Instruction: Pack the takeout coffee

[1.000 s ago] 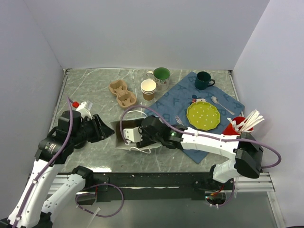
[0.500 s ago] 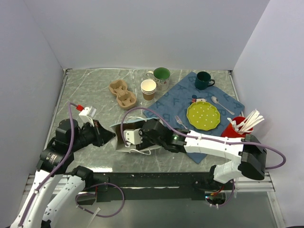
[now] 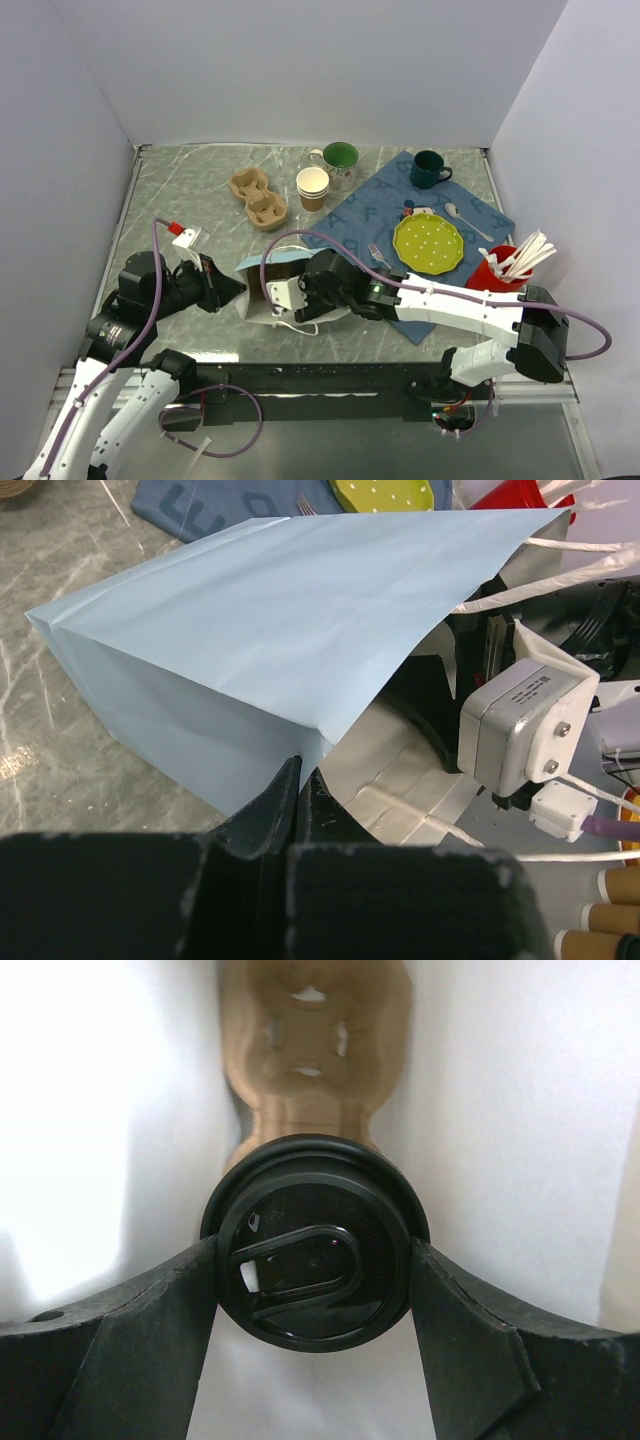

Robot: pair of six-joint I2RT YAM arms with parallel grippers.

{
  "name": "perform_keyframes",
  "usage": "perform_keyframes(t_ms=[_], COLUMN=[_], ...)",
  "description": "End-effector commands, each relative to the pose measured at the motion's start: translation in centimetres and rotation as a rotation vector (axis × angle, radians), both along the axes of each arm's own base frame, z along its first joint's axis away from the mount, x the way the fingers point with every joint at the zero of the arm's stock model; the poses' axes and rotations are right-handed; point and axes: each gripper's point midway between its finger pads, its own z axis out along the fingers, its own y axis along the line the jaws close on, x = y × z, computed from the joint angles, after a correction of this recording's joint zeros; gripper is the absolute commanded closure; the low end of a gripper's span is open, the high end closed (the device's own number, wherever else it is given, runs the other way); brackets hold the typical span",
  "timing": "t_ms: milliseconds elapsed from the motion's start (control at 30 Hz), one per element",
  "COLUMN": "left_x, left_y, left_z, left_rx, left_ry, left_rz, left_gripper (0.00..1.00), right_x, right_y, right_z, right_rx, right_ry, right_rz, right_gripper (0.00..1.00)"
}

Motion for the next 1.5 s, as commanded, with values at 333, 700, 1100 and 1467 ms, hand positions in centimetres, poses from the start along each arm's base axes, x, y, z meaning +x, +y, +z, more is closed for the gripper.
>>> perform_keyframes(t_ms=[333, 700, 1100, 1467], left_x=[-0.3, -0.6, -0.5, -0.7], left_y=[-0.2, -0.1, 0.8, 0.3], left_z=[1.1, 0.9, -0.3, 0.3], left_rx=[0.015, 0.017, 0.091, 0.077], left_ry=[-0.041, -0.036, -0.047, -0.075], left_rz=[-0.046, -0.044, -0.039, -0.074], left_gripper=[0.99, 0.99, 0.99, 0.99], right_x=[1.9, 1.4, 1.1, 1.7], right_y=[0.8, 1.0, -0.2, -0.9], right_z=[-1.5, 0.4, 2.6, 0.4], right_rx=[-0.027, 0.017, 0.037, -0.068], right_ry=[-0.05, -0.027, -0.042, -0.047], right_rz=[-0.021, 0.001, -0.006, 0.009], right_gripper=[0.46, 0.46, 0.47, 0.47])
